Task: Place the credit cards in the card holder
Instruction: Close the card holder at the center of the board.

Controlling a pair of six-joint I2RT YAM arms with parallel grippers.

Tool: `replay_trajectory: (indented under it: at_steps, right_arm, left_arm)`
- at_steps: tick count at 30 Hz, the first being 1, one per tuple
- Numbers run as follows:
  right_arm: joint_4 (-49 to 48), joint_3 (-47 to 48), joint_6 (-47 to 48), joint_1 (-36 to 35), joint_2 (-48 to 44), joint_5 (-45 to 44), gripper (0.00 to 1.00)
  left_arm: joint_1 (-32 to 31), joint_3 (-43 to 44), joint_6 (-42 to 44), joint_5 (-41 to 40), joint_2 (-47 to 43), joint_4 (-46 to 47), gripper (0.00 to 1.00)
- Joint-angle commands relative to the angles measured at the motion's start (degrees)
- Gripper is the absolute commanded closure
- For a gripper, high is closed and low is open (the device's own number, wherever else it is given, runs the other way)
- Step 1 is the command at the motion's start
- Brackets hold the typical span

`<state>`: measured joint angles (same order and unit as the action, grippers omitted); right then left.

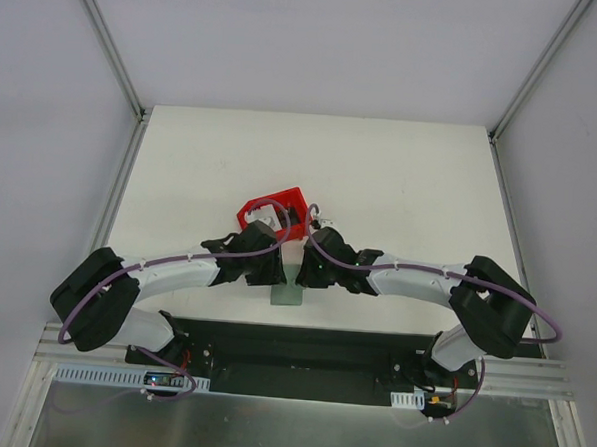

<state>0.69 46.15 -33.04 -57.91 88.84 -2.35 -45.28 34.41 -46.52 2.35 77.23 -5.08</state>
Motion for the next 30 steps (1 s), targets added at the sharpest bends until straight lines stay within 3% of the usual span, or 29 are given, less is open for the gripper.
replay_trajectory:
  at_steps: [1,14,30]
  right_arm:
    - [1.4,0.1,-1.0,-0.2,-0.9,-0.8,0.85]
    - [1.4,0.2,-1.6,-0.7,-0.1,0.4,0.9]
    - [1.6,2.0,-1.2,-1.7,1.9,0.2,0.91]
  left_arm:
    - [0.5,2.7,2.3,-1.6,0.4,-0.5,0.57]
    - [0.4,0.8,2.2,-0.1,2.3,-0.5,0.65]
    - [-0.5,-1.5,0.1,1.0,1.8,0.1,0.66]
